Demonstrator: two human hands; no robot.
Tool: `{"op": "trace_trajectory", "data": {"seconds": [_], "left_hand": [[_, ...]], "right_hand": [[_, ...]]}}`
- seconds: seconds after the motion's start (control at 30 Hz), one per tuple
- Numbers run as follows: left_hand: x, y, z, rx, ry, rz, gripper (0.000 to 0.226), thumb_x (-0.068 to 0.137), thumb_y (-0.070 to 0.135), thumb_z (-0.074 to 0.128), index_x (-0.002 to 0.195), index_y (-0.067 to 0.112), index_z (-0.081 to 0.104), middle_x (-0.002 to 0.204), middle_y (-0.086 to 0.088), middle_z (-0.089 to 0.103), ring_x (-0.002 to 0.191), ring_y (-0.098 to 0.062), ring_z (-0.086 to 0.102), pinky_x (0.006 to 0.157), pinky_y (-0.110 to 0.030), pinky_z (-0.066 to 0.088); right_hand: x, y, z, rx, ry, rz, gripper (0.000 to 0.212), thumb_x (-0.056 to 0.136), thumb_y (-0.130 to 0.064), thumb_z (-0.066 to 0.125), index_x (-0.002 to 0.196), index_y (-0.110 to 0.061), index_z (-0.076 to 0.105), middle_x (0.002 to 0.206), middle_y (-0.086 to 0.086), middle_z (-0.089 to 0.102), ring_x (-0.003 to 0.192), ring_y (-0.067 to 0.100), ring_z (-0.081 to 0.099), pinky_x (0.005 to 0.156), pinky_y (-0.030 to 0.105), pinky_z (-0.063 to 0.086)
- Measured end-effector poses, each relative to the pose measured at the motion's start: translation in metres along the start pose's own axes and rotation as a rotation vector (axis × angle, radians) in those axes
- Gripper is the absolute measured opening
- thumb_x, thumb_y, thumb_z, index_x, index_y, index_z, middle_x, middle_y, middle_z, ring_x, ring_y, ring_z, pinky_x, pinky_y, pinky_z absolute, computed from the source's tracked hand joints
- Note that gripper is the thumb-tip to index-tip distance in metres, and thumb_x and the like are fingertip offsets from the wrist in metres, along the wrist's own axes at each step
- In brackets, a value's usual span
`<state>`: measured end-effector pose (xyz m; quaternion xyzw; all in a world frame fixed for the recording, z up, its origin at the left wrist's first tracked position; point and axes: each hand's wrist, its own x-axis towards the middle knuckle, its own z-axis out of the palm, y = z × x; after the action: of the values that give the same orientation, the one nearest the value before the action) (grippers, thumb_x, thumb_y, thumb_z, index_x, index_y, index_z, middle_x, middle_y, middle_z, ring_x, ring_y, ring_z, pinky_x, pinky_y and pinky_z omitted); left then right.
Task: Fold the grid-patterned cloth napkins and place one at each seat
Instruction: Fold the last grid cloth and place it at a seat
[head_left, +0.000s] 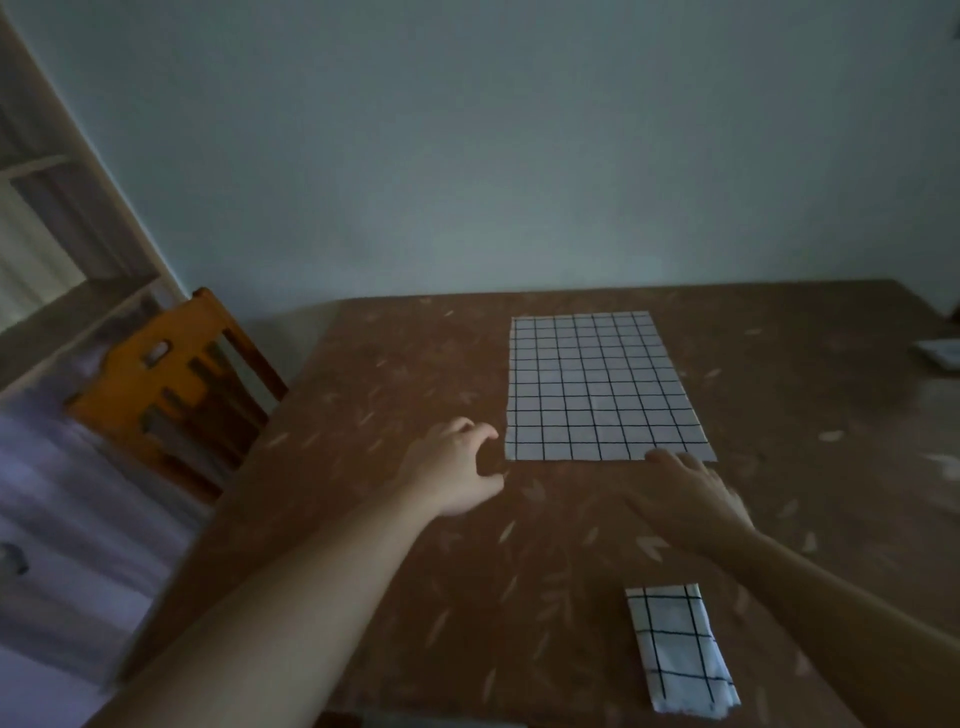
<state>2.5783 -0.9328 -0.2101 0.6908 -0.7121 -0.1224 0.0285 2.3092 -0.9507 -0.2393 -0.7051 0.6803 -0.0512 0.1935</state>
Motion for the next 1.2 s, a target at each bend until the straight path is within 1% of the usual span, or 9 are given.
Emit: {"op": "trace_trajectory", "data": {"seconds": [0.3,0.43,0.53,0.63,0.73,0.93,1.03,1.1,1.2], "left_hand": [[0.171,-0.022,0.093,-0.044,-0.065,0.198,0.058,0.091,0.053,0.052,0.141,0.027,0.039,0.142,0.002,0.044,0.131,-0.020,0.042,0.103,-0.041,0.044],[0.254,-0.037,0.130,-0.029,0.005,0.268,0.066,0.094,0.055,0.048,0.146,0.018,0.033,0.149,-0.004,0.039,0.139,-0.022,0.034,0.113,-0.042,0.033],[0.305,-0.039,0.143,0.026,-0.026,0.330,0.078,0.092,0.064,0.042,0.152,0.017,0.021,0.157,-0.008,0.024,0.146,-0.026,0.019,0.118,-0.045,0.022],[0.338,-0.037,0.153,0.119,-0.161,0.332,0.109,0.078,0.085,0.036,0.155,0.019,-0.004,0.163,-0.010,-0.008,0.150,-0.028,-0.008,0.122,-0.048,0.002],[0.355,-0.038,0.161,0.131,-0.249,0.299,0.130,0.064,0.094,0.038,0.153,0.015,-0.015,0.161,-0.013,-0.021,0.148,-0.029,-0.018,0.121,-0.047,-0.006],[0.357,-0.040,0.170,0.093,-0.208,0.294,0.131,0.064,0.094,0.038,0.154,0.013,-0.013,0.162,-0.011,-0.020,0.148,-0.028,-0.018,0.121,-0.048,-0.007],[0.344,-0.040,0.171,0.031,-0.119,0.313,0.119,0.068,0.091,0.034,0.155,0.019,-0.001,0.164,-0.010,-0.007,0.150,-0.028,-0.008,0.122,-0.047,0.001],[0.328,-0.039,0.172,-0.008,-0.049,0.336,0.101,0.078,0.084,0.033,0.154,0.022,0.011,0.164,-0.007,0.006,0.150,-0.025,0.003,0.122,-0.043,0.006],[0.299,-0.036,0.168,-0.109,0.076,0.348,0.071,0.090,0.065,0.043,0.148,0.026,0.032,0.154,0.002,0.033,0.143,-0.018,0.026,0.115,-0.033,0.018]], "right_hand": [[0.112,-0.010,0.087,0.096,0.001,0.128,0.075,0.087,-0.057,0.050,0.149,-0.026,0.022,0.154,0.000,0.029,0.134,0.025,0.040,0.104,0.046,0.041],[0.183,-0.007,0.110,0.045,0.080,0.105,0.065,0.092,-0.053,0.046,0.149,-0.032,0.023,0.158,0.000,0.024,0.139,0.025,0.033,0.107,0.047,0.038],[0.231,0.001,0.112,-0.072,0.123,0.093,0.066,0.094,-0.056,0.040,0.151,-0.034,0.014,0.162,-0.001,0.010,0.147,0.022,0.015,0.113,0.048,0.027],[0.267,0.014,0.113,-0.186,0.083,0.136,0.092,0.084,-0.075,0.036,0.153,-0.030,-0.005,0.162,0.003,-0.012,0.150,0.022,-0.007,0.118,0.046,0.009],[0.289,0.024,0.118,-0.168,0.007,0.207,0.113,0.069,-0.090,0.033,0.152,-0.027,-0.011,0.161,0.006,-0.019,0.149,0.023,-0.014,0.119,0.046,0.000],[0.284,0.027,0.137,-0.137,0.109,0.203,0.107,0.071,-0.090,0.018,0.154,-0.024,0.001,0.163,0.005,-0.004,0.150,0.021,-0.006,0.120,0.044,0.001],[0.274,0.022,0.139,-0.085,0.179,0.187,0.092,0.080,-0.081,0.026,0.151,-0.023,0.019,0.162,0.002,0.012,0.149,0.020,0.007,0.120,0.043,0.010],[0.265,0.018,0.140,-0.061,0.249,0.140,0.069,0.086,-0.070,0.035,0.138,-0.025,0.043,0.153,0.000,0.036,0.144,0.021,0.027,0.115,0.045,0.022],[0.249,0.012,0.140,0.006,0.345,0.035,0.036,0.085,-0.051,0.046,0.102,-0.026,0.065,0.116,-0.005,0.064,0.114,0.022,0.056,0.096,0.043,0.038]]}}
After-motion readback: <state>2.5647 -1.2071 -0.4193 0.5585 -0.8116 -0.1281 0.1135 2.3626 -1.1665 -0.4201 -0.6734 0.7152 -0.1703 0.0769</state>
